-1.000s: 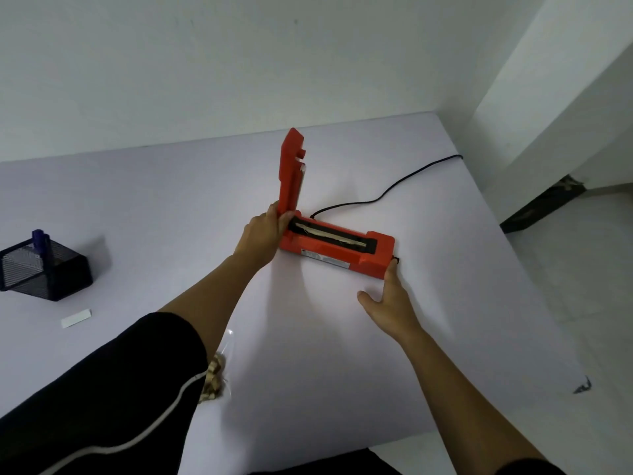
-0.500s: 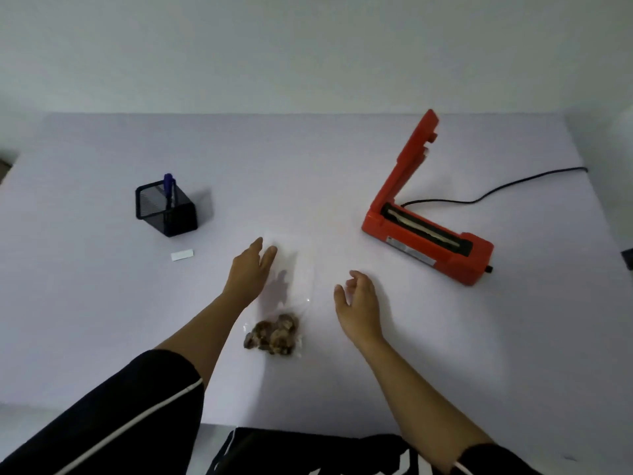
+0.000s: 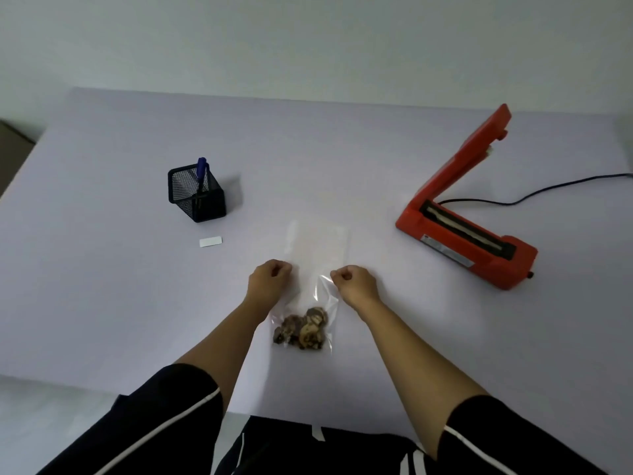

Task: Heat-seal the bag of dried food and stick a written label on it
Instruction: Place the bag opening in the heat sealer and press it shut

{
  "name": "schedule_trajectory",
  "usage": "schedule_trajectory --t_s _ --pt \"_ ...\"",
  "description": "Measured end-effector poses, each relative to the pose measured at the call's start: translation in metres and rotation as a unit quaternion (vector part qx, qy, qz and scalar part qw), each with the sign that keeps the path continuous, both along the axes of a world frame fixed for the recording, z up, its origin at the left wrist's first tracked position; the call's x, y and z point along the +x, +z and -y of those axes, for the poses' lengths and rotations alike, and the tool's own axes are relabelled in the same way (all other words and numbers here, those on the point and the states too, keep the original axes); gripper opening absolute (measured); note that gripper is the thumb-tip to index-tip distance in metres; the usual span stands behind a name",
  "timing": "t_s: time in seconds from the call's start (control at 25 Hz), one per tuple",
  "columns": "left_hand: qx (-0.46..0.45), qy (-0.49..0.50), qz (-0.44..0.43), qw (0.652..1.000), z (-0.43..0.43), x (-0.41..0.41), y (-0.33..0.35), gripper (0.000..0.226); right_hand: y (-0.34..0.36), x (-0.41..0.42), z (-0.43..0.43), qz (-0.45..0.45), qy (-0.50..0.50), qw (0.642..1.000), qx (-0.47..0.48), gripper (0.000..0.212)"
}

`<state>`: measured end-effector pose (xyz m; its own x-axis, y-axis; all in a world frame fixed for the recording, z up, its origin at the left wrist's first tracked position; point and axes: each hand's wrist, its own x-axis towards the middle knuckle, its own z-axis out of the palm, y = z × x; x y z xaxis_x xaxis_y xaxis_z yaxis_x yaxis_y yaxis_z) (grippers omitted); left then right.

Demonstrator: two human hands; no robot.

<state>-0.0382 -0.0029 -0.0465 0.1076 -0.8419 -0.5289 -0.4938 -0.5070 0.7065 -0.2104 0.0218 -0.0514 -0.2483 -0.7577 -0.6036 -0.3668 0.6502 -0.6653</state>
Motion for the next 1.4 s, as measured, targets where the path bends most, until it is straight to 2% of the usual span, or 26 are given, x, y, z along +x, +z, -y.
schedule_trajectory --t_s 0.08,0.2,0.32,0.44,0.64,0.84,1.2,1.4 --pt "0.003 0.02 -0.062 0.998 0.002 0.002 0.002 0.026 -0.001 -0.005 -0.003 0.067 -0.043 0.997 0.001 0.021" --pt "0.017 0.023 -0.114 0.993 0.007 -0.007 0.007 0.022 0.006 -0.022 -0.013 0.155 -0.083 0.984 0.009 0.014" --pt "0.035 0.01 -0.185 0.982 0.009 -0.032 0.015 0.019 0.023 -0.052 -0.03 0.171 -0.092 0.981 -0.027 0.009" --pt "0.038 -0.037 -0.217 0.975 0.008 -0.063 0.023 0.022 0.04 -0.087 -0.051 0.153 -0.095 0.981 -0.065 0.011" --pt "0.018 -0.112 -0.217 0.97 -0.002 -0.123 0.035 0.023 0.054 -0.139 -0.081 0.12 -0.137 0.979 -0.088 0.008" --pt "0.017 -0.127 -0.229 0.965 -0.012 -0.166 0.034 0.021 0.056 -0.174 -0.098 0.085 -0.2 0.971 -0.105 0.006" --pt "0.017 -0.12 -0.204 0.971 -0.008 -0.192 0.024 0.02 0.044 -0.192 -0.101 0.126 -0.253 0.956 -0.084 0.013" --pt "0.02 -0.111 -0.191 0.975 -0.002 -0.195 0.02 0.019 0.04 -0.194 -0.095 0.133 -0.248 0.955 -0.087 0.012"
